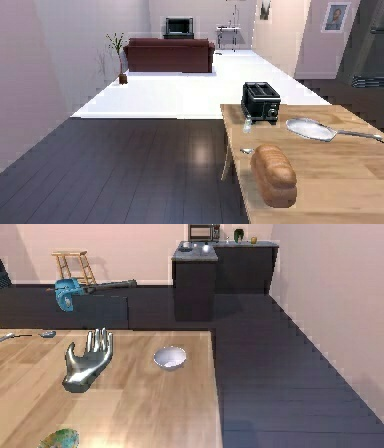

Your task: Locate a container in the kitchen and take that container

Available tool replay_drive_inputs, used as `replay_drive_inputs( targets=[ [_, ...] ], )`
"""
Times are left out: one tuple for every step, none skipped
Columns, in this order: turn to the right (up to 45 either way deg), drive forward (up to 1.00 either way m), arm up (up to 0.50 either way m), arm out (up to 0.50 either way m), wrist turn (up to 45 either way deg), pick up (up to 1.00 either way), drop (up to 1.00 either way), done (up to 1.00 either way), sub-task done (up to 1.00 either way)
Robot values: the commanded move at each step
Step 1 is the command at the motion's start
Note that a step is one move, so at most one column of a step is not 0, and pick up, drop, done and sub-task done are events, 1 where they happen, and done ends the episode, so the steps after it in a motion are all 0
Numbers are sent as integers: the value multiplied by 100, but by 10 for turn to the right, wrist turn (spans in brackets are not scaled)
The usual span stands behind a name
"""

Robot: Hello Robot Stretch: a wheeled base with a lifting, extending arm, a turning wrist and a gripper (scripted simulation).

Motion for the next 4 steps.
replay_drive_inputs(
  targets=[
    [0,0,50,0,0,0,0,0,0],
    [0,0,38,0,0,0,0,0,0],
    [0,0,0,40,0,0,0,0,0],
    [0,0,0,0,450,0,0,0,0]
  ],
)
